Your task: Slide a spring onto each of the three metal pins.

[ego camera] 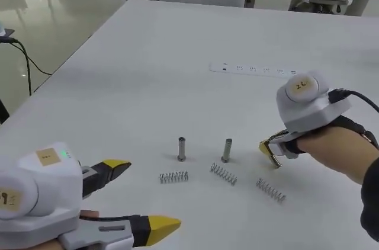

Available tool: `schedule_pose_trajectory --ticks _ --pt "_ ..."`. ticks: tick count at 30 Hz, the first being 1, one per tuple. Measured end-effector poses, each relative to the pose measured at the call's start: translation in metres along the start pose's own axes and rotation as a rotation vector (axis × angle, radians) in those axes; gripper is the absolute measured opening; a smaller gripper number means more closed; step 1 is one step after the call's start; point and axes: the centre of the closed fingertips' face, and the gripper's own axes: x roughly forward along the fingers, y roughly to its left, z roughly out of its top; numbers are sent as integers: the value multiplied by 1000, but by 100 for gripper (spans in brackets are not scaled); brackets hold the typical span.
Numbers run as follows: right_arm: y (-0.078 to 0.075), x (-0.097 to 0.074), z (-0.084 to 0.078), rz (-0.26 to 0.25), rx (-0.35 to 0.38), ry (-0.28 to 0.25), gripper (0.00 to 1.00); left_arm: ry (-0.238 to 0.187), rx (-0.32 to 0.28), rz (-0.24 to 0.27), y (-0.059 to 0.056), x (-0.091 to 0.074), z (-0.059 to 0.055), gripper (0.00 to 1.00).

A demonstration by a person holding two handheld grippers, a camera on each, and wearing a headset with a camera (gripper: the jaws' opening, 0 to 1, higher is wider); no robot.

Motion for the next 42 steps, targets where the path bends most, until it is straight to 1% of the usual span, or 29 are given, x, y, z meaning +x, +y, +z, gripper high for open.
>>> schedule_pose_trajectory --ticks 8,12,21,29,34,42 --pt "2 -12 2 -6 17 -25 5 0 8 -5 -1 0 1 77" --pt "2 -14 4 -8 20 -35 5 3 12 -9 -2 1 1 77" --pt "4 -18 2 -9 26 -44 5 5 15 -13 -3 2 0 77" --pt "4 -20 -1 -10 39 -53 5 9 20 -14 -5 2 0 77" --pt "2 -22 -3 -5 62 -61 5 10 23 -15 -5 2 0 77" --pt "2 -24 -5 0 65 -70 5 15 26 -16 -6 1 -1 76"
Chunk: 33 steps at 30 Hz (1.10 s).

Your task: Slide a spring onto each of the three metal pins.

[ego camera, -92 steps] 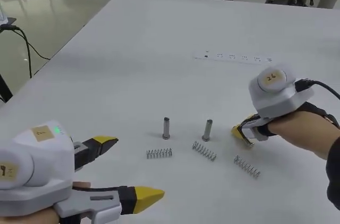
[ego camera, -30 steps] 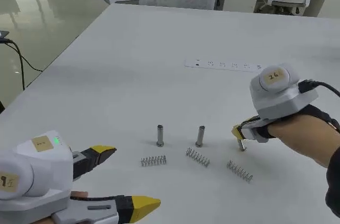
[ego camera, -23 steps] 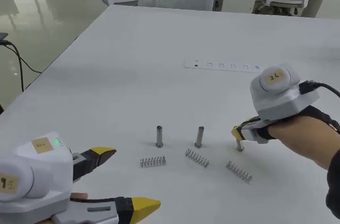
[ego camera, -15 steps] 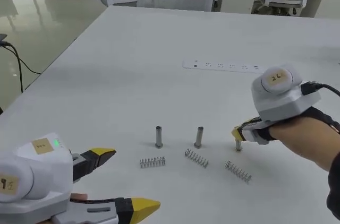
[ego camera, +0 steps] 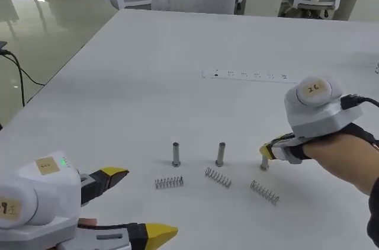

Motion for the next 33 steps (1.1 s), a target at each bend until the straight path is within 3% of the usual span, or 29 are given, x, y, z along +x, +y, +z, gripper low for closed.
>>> schedule_pose_trajectory --ticks 11,33 --pt "-2 0 -1 2 -23 -9 5 9 5 -4 0 0 -2 76" --pt "-4 8 -20 10 -30 16 8 11 3 -3 0 0 -3 76"
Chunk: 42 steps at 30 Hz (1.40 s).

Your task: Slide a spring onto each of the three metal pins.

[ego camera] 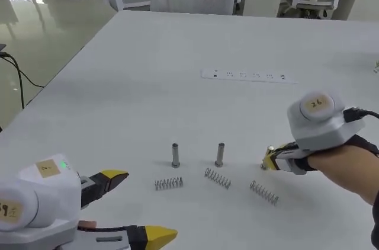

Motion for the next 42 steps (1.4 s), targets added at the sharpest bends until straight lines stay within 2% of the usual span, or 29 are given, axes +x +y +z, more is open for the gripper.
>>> schedule_pose_trajectory --ticks 6,13,26,33,36,42 --pt "0 -1 -5 -1 3 2 10 1 1 -1 0 0 0 76" --pt "3 -10 -7 -3 -6 -9 11 0 1 -4 -1 1 0 76" --pt "24 -27 -22 26 -22 -22 13 4 6 -14 -3 2 0 76" --pt "40 -26 -29 65 -39 -10 13 4 7 -14 -3 2 0 76" --pt "46 -23 -36 80 -50 12 13 3 6 -12 -2 1 0 76" --pt "49 -20 -44 91 -66 39 13 4 7 -12 -1 1 0 76"
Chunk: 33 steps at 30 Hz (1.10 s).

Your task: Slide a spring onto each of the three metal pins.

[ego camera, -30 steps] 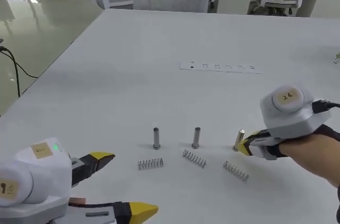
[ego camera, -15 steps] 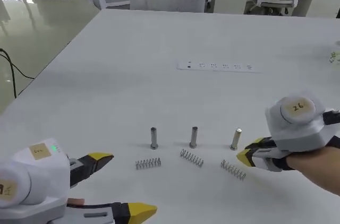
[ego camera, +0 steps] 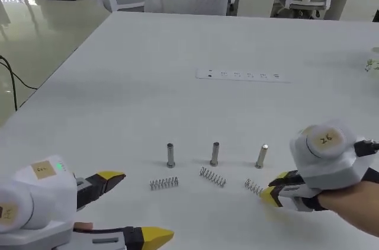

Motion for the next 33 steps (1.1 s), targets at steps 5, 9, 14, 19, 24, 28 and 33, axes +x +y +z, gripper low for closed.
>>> schedule_pose_trajectory --ticks 5,9,14,19,24,28,33 --pt "4 4 -5 11 -13 18 12 3 -1 -2 0 0 0 75" --pt "4 4 -7 13 -20 28 12 4 -1 -3 0 0 -1 75" --pt "4 6 -12 16 -18 42 11 7 -1 -6 -1 0 -1 75" --pt "3 6 -12 13 -30 39 9 10 -1 -9 -2 0 -2 75" --pt "4 6 -12 9 -55 41 8 9 0 -12 -3 1 -2 75" --pt "4 5 -12 7 -40 40 8 6 3 -13 -3 1 -1 75" --pt "0 -2 -4 -5 -8 6 7 -4 0 -12 -3 0 1 75"
